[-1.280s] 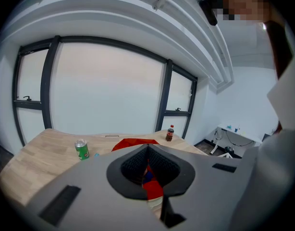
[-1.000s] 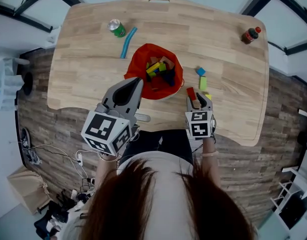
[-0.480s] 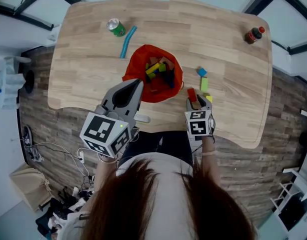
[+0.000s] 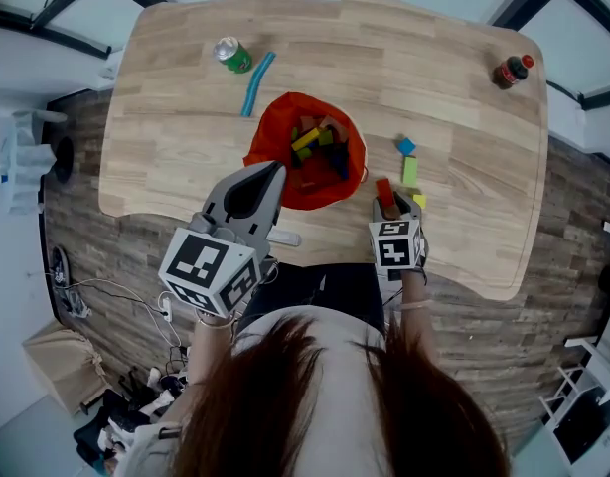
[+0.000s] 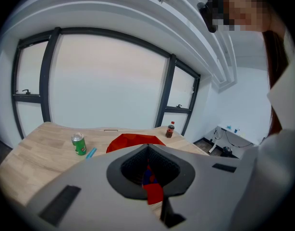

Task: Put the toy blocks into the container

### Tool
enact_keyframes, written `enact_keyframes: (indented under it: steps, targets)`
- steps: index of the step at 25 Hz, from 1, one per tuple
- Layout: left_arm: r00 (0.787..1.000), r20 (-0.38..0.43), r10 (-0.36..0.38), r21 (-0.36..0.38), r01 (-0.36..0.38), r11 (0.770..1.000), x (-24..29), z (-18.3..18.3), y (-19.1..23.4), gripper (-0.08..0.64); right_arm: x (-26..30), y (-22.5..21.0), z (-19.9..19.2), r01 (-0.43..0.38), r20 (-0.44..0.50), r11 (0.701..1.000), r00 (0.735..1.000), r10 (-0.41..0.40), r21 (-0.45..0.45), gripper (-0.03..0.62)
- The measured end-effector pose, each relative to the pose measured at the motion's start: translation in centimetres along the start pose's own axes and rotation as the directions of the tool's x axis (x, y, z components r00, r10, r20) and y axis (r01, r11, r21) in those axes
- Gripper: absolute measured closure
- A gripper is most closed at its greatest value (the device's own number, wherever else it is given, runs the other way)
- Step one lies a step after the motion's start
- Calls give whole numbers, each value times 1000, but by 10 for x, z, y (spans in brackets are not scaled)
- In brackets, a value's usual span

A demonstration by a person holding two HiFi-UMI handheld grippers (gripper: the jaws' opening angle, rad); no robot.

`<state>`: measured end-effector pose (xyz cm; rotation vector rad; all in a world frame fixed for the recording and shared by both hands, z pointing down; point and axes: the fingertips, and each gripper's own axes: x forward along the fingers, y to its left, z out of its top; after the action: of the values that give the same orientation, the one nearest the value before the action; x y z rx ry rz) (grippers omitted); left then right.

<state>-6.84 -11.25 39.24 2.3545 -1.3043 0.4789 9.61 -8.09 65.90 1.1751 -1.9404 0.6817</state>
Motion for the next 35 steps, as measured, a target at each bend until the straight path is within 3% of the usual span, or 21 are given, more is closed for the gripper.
enact_keyframes:
  steps: [17, 35]
  targets:
    - [1000, -6, 17, -1, -17, 1000, -4, -3, 0, 551, 6, -2, -4, 4, -4, 999, 1000, -4, 39, 448]
    - [999, 39, 5, 2, -5, 1000, -13, 5, -2, 551, -16, 1, 15, 5, 77, 998, 997, -9, 55, 448]
